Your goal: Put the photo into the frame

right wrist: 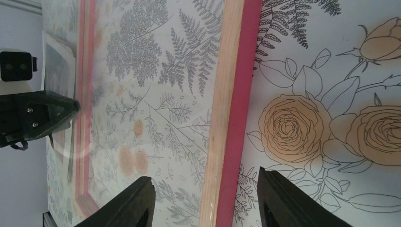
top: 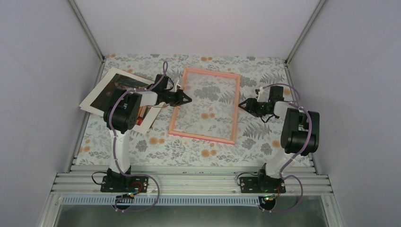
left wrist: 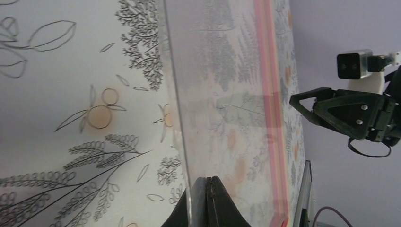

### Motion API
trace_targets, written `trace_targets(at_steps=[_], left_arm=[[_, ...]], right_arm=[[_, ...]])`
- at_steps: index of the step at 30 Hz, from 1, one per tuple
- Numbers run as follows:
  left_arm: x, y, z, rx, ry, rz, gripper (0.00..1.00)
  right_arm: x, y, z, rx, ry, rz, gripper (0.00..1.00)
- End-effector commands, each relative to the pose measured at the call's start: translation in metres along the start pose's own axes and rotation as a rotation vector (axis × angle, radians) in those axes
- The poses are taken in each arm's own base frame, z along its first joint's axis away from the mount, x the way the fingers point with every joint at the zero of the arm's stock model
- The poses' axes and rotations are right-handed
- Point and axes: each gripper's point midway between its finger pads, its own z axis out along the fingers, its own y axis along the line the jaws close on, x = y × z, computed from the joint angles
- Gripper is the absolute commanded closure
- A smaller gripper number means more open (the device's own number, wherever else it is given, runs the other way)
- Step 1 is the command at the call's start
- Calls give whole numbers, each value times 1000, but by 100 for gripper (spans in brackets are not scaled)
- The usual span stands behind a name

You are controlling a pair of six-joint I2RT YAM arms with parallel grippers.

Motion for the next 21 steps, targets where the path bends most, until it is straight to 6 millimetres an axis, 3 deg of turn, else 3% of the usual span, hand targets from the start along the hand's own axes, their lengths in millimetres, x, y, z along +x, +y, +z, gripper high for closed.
trace_targets(at_steps=[1,9,21], left_arm=[[-5,1,-7,-43,-25,25,98],[-6,4,-7,-61,-2,24,98],[4,-22,-14,38,43,-61,98]], right_arm=[[-6,9,-6,-17,-31,-46,48],[-5,18,-6,-37,-28,-65,56],[-1,21,-2,-59,-12,-61,59]])
